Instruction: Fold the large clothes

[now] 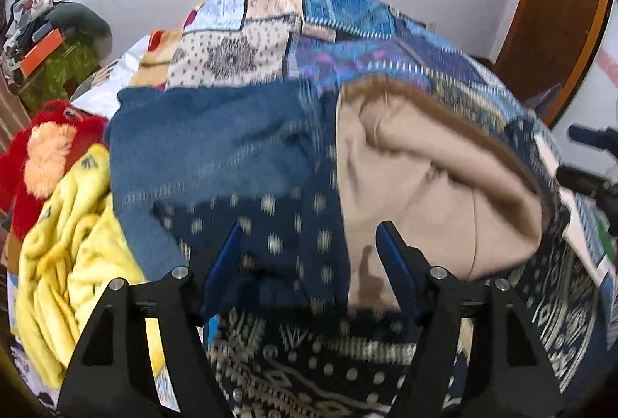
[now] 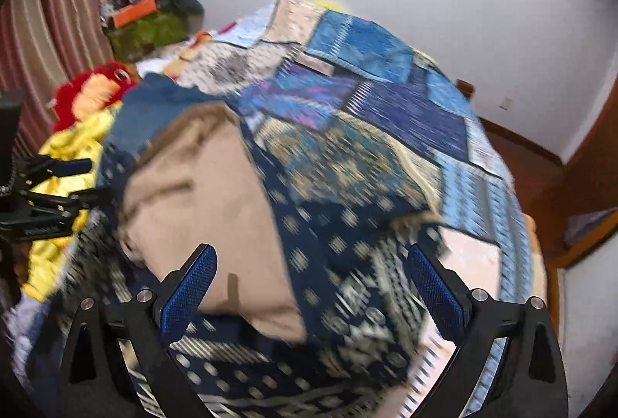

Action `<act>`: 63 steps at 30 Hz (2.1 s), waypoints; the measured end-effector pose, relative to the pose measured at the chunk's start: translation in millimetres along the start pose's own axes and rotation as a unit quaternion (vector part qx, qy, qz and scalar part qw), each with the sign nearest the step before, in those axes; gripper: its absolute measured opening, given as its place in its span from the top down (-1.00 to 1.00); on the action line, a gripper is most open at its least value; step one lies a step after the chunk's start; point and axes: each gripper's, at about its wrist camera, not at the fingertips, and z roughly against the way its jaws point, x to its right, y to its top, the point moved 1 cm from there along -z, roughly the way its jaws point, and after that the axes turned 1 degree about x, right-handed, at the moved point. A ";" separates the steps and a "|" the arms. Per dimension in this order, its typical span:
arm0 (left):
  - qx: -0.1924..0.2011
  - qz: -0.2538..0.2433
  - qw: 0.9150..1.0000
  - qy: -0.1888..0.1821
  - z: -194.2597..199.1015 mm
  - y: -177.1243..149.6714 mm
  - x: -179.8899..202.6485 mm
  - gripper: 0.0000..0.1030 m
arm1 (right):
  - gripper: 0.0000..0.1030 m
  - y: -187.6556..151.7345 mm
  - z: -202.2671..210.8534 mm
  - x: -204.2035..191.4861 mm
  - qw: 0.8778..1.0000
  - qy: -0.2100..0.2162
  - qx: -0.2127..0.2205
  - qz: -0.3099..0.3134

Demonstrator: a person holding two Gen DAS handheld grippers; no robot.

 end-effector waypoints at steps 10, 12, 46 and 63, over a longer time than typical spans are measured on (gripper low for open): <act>-0.002 0.019 0.998 -0.053 -58.7 63.5 -0.4 -0.37 | -0.83 55.3 -75.5 -14.4 0.998 0.061 -0.026 -0.019; -0.007 0.013 0.999 -0.053 -72.9 68.9 2.6 -0.36 | -0.61 60.4 -95.2 -14.6 0.996 0.078 -0.046 -0.027; 0.055 -0.059 0.992 -0.098 102.0 -21.1 69.7 0.90 | 0.79 -33.3 78.5 -34.9 0.987 0.155 0.005 -0.041; -0.063 -0.075 0.989 -0.111 85.2 -154.1 83.8 0.89 | 0.78 -151.4 97.8 -63.9 0.990 0.122 -0.069 0.003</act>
